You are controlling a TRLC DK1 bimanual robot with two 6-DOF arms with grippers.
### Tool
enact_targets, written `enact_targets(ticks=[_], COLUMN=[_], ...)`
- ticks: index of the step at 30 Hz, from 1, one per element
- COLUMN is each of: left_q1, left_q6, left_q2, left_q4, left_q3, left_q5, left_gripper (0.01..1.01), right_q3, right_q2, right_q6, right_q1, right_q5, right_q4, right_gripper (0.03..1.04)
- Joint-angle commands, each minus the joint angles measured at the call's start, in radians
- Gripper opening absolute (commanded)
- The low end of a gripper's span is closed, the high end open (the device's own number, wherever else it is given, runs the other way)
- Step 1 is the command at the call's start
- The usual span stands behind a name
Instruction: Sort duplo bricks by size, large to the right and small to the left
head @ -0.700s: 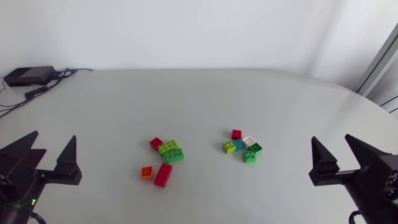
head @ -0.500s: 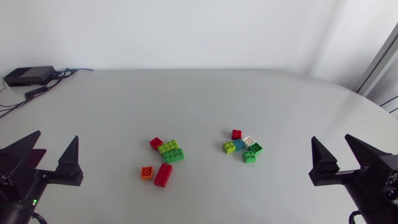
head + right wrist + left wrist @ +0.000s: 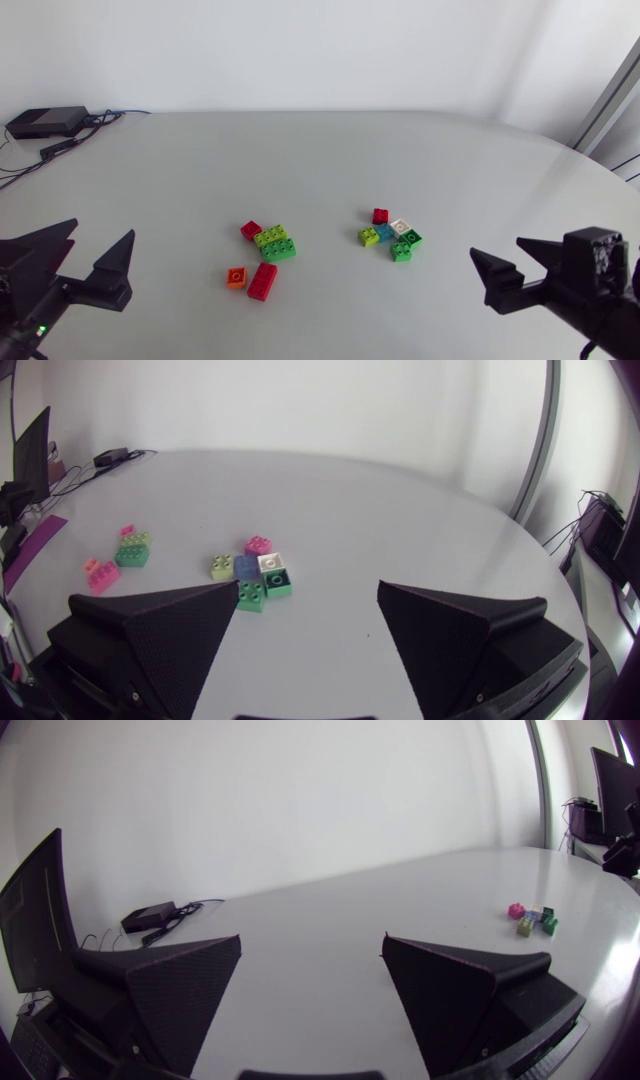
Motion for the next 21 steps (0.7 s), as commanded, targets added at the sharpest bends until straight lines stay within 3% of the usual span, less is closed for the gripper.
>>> enact_targets(ticks=[1, 7, 13, 16, 19, 21], left_q1=[-0.039, -0.031, -0.012, -0.019, -0.004, 0.008], left_q6=[-0.055, -0.047, -0.039, -0.038, 0.01, 0.024], left_q2=[0.08, 0.426, 0.702, 0.911, 1.061, 1.081], left_q4=[-0.056, -0.23, -0.405, -0.589, -0.661, -0.647], left_q3=[0.14, 0.413, 0.627, 0.755, 0.803, 0.791], left_q5=[0.006, -0.052, -0.077, -0.077, -0.077, -0.077], left_gripper=[0.985, 0.985, 0.985, 0.985, 0.985, 0.985], right_q3=[0.133, 0.408, 0.566, 0.675, 0.701, 0.735], right_q2=[0.121, 0.48, 0.768, 0.932, 1.009, 1.08], right_q6=[0.025, 0.02, 0.011, 0.003, -0.007, -0.023], right_q1=[0.017, 0.024, 0.045, 0.047, 0.057, 0.043], right_q5=[-0.04, -0.091, -0.089, -0.049, 0.074, 0.078], right_q4=[-0.061, -0.246, -0.311, -0.397, -0.335, -0.332], right_gripper=[1.0, 1.0, 1.0, 1.0, 1.0, 1.0])
